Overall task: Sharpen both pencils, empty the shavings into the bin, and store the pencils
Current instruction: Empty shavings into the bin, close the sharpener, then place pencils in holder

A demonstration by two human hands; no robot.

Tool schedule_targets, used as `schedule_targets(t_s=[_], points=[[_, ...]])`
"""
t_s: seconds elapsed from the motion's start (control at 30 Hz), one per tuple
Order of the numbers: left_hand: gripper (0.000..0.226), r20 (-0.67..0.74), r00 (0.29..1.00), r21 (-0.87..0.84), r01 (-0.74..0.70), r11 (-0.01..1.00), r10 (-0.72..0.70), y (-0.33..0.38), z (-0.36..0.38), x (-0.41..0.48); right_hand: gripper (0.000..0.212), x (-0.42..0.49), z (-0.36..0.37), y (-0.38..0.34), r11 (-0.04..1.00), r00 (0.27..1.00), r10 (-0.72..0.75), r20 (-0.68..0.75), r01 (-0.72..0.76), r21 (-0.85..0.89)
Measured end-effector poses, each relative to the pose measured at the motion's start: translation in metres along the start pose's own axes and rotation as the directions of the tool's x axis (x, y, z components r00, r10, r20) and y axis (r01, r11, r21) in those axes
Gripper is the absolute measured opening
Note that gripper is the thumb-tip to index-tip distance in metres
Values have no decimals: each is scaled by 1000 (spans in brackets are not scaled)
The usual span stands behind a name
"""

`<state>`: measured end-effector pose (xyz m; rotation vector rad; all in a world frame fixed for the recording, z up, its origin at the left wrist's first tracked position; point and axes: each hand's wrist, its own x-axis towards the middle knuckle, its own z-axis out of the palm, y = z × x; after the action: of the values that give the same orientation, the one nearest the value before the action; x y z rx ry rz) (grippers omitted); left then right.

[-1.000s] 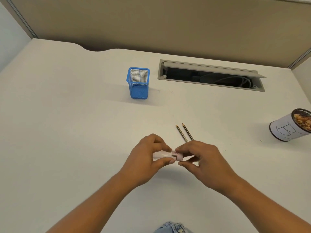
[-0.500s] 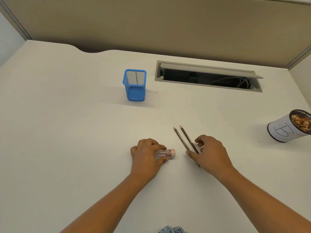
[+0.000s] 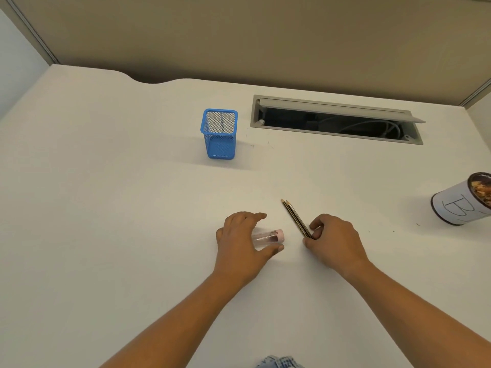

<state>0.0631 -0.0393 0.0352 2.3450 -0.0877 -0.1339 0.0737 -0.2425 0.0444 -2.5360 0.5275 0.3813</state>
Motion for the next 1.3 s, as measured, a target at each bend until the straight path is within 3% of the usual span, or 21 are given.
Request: schedule_targets(t_s=[0.2,0.4,0.77,0.9,0.97,1.07,1.3], points=[[47,-74,997,-95,25,995,-33,13,-3,6,24,4,-3,-9,992,998,36,60,-29,-120],[45,68,994,-142,97,985,-88,27,-6,17,23,8,-7,-18,964,990,62,130,-25,-266],[39,62,974,-269,229,936,-220,37,-18,51,14,6,-39,-38,983,992,-79,96,93,-159],[45,97,948,-486,312,817,-304,44,-33,67,9,0,-51,-59,970,980,-163,111,180,-166],[35,70,945,-551,303,778,-318,47,-45,73,8,-2,-56,-70,955,970,-209,122,230,-188],[19,16,955,-550,255,795,-296,46,-62,81,8,-4,-61,-85,941,959,-245,140,270,-205],[6,-25,978,-634,145,760,-208,43,-93,90,6,1,-68,-116,922,928,-333,165,357,-148]])
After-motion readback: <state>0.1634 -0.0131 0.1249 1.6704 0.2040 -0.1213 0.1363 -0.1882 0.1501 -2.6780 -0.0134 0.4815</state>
